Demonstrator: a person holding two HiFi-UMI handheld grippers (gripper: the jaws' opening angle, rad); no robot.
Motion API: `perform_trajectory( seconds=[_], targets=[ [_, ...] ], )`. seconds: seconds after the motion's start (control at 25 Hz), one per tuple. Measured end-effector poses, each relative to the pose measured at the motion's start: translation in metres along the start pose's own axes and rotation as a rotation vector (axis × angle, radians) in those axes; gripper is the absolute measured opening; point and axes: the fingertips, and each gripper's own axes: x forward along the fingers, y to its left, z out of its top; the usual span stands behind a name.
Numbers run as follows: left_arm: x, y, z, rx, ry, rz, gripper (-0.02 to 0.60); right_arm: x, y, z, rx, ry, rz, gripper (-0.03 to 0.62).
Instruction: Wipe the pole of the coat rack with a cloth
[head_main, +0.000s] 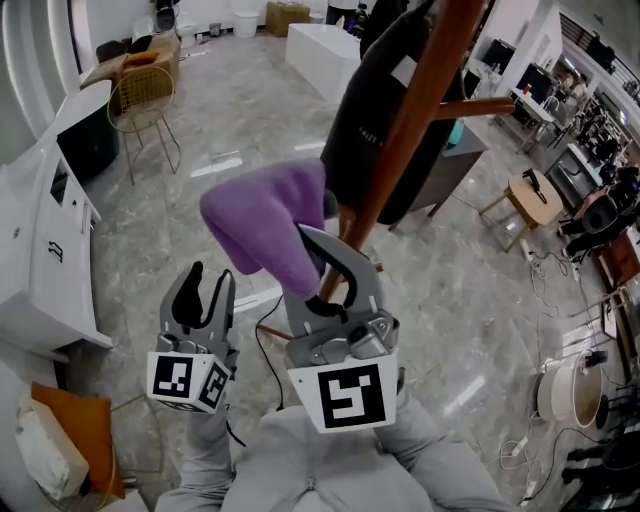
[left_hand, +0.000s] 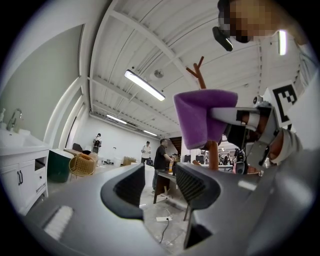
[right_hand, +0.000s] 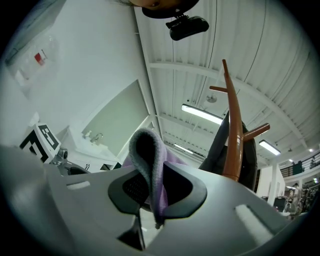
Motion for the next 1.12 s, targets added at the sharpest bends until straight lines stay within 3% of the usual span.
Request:
perform_trajectory(
  seconds=[0.4,0.64,0.92,1.12],
  targets=[
    [-0.023,0.020,0.002,0.001,0.010,0.080,0.204,-0.003,0.031,0.039,0.022,-0.122,0.102,0.044],
    [-0.033,0.031,0.006,0.002,0.020,0.123,0.204,-0.029,0.036,0.050,0.089,-0.159,0.130,0.044],
    [-0.023,0.010,-0.006,0.005,0.041,0.106,0.204,-0.090,-0.016,-0.021,0.115,-0.025,0.014,0.044],
    [-0.012,-0.012,-0.012,0.004,0.051,0.080,0.204,-0.135,-0.059,-0.086,0.026,0.147,-0.075,0.044]
  ],
)
